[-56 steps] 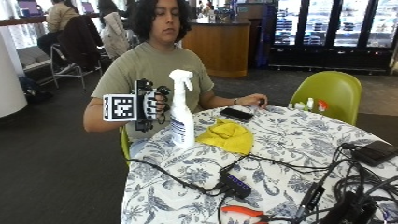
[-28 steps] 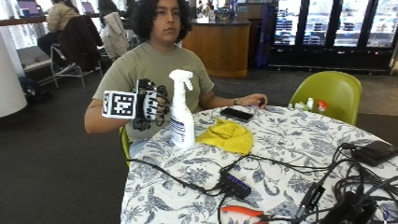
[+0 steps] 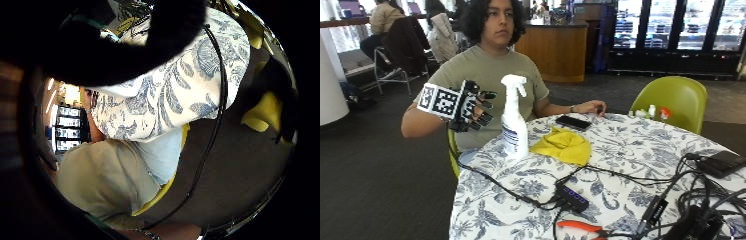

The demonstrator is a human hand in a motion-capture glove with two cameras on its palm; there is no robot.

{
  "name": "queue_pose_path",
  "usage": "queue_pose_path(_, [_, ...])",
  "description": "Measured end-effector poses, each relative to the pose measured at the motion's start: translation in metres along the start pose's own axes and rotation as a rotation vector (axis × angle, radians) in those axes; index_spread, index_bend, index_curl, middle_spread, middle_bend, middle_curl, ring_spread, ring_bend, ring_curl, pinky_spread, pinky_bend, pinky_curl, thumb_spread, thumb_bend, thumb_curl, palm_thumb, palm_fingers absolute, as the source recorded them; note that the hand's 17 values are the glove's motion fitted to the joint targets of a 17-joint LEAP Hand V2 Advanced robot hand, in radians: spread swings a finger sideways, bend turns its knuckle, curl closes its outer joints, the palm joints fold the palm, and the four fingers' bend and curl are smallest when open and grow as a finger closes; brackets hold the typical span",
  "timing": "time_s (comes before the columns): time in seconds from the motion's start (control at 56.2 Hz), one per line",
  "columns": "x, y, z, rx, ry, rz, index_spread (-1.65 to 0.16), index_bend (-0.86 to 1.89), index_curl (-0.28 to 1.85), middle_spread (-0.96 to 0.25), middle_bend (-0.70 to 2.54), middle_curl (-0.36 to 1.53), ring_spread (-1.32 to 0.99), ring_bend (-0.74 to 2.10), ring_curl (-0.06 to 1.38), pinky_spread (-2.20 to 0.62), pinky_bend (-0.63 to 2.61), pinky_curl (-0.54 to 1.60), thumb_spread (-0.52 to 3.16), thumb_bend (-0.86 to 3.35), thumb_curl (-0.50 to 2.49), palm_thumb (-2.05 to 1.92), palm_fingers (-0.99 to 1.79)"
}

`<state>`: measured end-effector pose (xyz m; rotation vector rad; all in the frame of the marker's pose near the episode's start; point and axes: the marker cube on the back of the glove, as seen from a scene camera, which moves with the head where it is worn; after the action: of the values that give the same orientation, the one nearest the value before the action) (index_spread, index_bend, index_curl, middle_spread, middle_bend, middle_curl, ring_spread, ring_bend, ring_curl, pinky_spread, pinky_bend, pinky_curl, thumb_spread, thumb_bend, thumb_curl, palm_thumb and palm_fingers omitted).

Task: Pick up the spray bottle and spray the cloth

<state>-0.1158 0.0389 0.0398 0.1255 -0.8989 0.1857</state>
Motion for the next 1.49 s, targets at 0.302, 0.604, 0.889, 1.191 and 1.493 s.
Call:
queue_pose_path(0.302, [-0.015, -0.027, 0.023, 0.097, -0.165, -0.027, -0.29, 0.12, 0.3, 0.09, 0.26, 0.4, 0.05, 0.47, 0.36, 0.23, 0.39, 0.38, 1.1, -0.01, 0.51, 0.78, 0.31])
queue_pose_path(0.604, [-0.031, -0.099, 0.057, 0.428, -0.255, -0.051, -0.22, 0.14, 0.28, 0.07, 0.31, 0.4, 0.0, 0.49, 0.36, 0.14, 0.24, 0.33, 0.89, -0.02, 0.52, 0.95, 0.44])
queue_pose_path(0.889, [-0.028, -0.149, 0.056, 0.6, -0.109, -0.052, -0.22, 0.16, 0.3, 0.01, 0.31, 0.4, -0.06, 0.42, 0.35, 0.05, 0.18, 0.33, 0.78, -0.02, 0.51, 1.01, 0.64])
queue_pose_path(1.191, [-0.049, -0.195, 0.04, 0.389, -0.363, -0.092, -0.27, 0.21, 0.35, -0.11, 0.36, 0.42, -0.12, 0.42, 0.35, 0.01, 0.14, 0.29, 0.76, -0.02, 0.51, 1.02, 1.08])
queue_pose_path(1.493, [-0.1, -0.187, 0.011, 0.103, -0.171, -0.136, -0.26, 0.27, 0.46, -0.17, 0.51, 0.52, -0.2, 0.66, 0.48, -0.22, 0.38, 0.41, 0.44, -0.02, 0.62, 1.08, 1.38])
